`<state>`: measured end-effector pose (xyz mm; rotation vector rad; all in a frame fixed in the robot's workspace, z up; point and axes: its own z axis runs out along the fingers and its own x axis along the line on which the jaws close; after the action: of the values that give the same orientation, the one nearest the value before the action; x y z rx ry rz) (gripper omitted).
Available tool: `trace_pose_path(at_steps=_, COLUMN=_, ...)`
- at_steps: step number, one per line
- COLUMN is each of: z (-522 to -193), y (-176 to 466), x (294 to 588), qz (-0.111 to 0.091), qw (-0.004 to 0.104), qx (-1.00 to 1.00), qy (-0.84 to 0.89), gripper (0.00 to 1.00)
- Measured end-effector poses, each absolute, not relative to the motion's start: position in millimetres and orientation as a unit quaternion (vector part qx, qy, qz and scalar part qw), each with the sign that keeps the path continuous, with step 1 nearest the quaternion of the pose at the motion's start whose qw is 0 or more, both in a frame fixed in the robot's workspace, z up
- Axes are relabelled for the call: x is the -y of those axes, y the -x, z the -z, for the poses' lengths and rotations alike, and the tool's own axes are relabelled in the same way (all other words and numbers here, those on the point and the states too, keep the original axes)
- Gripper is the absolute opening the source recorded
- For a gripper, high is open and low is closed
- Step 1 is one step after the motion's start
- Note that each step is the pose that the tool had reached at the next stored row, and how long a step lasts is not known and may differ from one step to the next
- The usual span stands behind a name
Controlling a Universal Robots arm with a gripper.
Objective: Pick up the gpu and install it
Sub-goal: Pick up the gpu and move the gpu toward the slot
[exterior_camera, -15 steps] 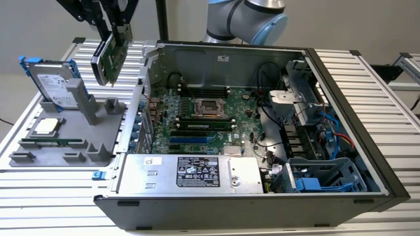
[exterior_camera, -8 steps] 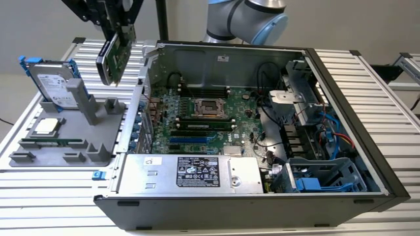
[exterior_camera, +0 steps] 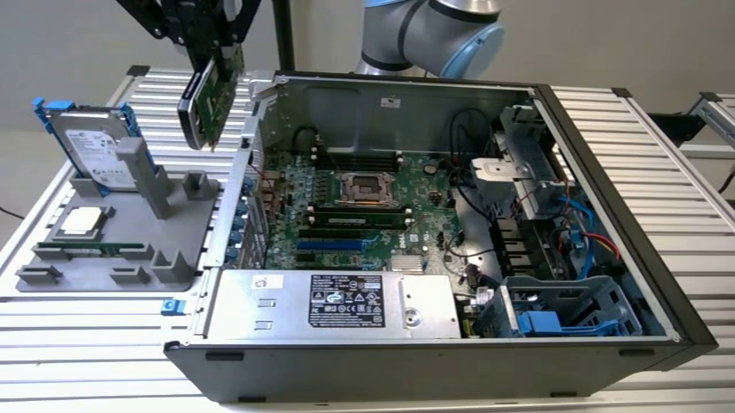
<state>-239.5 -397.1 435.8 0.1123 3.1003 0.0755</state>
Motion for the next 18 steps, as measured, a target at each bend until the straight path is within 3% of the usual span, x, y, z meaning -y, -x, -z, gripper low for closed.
trace_pose_path(at_steps=18, z=-431.8, y=220.2, x=393.9, qz=-0.024, qw=0.019, qx=-0.999, qy=-0.036, gripper=0.00)
